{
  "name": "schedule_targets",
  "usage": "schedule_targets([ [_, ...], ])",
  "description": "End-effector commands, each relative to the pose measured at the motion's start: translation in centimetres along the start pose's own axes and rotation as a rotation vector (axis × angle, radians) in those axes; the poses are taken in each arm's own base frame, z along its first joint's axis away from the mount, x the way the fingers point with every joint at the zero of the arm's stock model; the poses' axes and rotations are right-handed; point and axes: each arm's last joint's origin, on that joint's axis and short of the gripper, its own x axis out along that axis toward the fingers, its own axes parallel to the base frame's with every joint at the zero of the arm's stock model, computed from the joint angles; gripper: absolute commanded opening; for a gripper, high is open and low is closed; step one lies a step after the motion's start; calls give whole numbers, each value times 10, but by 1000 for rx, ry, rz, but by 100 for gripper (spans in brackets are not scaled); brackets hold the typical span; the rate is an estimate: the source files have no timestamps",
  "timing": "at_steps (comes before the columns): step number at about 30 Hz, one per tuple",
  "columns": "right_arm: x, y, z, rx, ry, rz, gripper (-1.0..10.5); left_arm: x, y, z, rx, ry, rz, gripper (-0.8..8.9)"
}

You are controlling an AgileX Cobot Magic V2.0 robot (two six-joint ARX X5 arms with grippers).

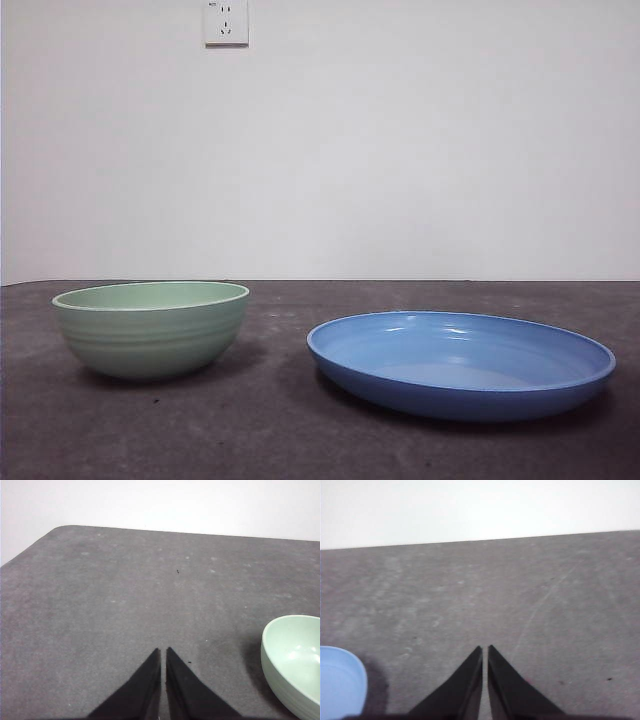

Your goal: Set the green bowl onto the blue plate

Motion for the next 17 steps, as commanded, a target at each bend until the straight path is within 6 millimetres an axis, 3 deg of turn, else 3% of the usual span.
schedule_targets([
  [1, -2, 1, 5, 90, -13, 5, 13, -1, -1, 4, -33, -4, -3, 17],
  [8, -16, 8, 39, 196, -47, 57, 12, -7, -5, 31, -113, -40, -37, 17],
  [17, -45, 22, 101, 240, -16, 155, 12, -15, -16, 90, -152, -1, -201, 17],
])
